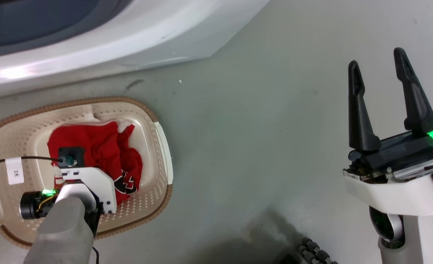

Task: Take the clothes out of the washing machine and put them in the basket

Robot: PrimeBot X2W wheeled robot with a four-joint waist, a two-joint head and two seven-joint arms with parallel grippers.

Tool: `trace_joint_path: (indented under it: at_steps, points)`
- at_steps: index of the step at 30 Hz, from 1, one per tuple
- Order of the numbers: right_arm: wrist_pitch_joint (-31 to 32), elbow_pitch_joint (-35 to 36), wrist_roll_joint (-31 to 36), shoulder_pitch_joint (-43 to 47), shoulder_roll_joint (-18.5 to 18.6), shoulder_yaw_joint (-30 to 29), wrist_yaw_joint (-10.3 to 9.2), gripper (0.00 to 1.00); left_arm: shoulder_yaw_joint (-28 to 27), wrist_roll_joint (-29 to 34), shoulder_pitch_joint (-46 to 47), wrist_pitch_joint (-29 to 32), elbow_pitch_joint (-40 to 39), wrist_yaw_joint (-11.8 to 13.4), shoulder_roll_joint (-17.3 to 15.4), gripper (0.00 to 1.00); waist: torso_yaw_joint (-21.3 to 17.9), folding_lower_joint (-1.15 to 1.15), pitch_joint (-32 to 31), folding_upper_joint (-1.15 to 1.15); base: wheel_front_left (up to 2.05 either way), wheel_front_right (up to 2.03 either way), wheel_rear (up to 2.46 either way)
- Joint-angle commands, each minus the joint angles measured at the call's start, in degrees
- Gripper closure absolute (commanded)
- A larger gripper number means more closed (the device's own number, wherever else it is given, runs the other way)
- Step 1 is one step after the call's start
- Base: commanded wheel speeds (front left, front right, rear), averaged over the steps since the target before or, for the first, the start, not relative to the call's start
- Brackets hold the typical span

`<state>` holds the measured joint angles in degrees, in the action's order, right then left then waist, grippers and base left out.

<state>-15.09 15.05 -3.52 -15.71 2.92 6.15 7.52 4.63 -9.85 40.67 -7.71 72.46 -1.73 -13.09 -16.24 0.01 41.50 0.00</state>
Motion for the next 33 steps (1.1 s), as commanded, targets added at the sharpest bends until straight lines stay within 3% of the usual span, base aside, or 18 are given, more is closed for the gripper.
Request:
trace_joint_path:
  at_steps: [1, 4, 5, 6, 13, 21, 33]
  points:
    - [-0.11, 0.40, -0.21, -1.40, -0.08, -0.15, -0.06, 0.00, 0.18, -0.04, 1.35, 0.20, 0.25, 0.42, -0.25, 1.00, -0.31, -0.01, 3.18, 0.00, 0.00, 0.00, 0.00]
    - [-0.11, 0.45, -0.43, -1.68, -0.07, -0.25, -0.06, 0.00, 0.23, -0.46, 1.80, 0.68, 0.67, 0.73, -0.18, 1.00, -0.27, -0.01, 3.94, 0.00, 0.00, 0.00, 0.00]
    - [-0.11, 0.43, -0.38, -1.80, -0.07, -0.27, -0.06, 0.00, 0.24, -0.52, 2.04, 0.62, 0.73, 0.81, -0.18, 0.68, -0.23, -0.01, 4.04, 0.00, 0.00, 0.00, 0.00]
    - [-0.11, 0.38, -0.33, -1.85, -0.07, -0.27, -0.06, 0.00, 0.33, -0.55, 2.20, 0.41, 0.76, 0.87, -0.12, 0.00, -0.15, -0.01, 4.04, 0.00, 0.00, 0.00, 0.00]
    - [-0.11, -1.17, 0.13, -0.53, -0.07, -1.05, -0.06, 0.00, 0.79, -1.22, 2.00, -2.86, 1.01, 0.56, 1.30, 0.00, 1.00, -0.01, 0.86, 0.00, 0.00, 0.00, 0.00]
    - [-0.11, -3.71, 1.41, 4.08, -0.06, -1.48, -0.06, 0.00, 1.10, -1.73, -2.86, -7.28, -0.65, 0.15, 3.54, 0.00, 3.30, -0.01, -9.18, 0.00, 0.00, 0.00, 0.00]
    - [-0.11, -6.40, 4.44, 13.37, -0.05, -2.27, -0.06, 0.00, -2.09, -0.24, -19.47, -7.55, -25.47, 2.73, 6.18, 0.00, 8.19, -0.01, -25.87, 0.00, 0.00, 0.00, 0.00]
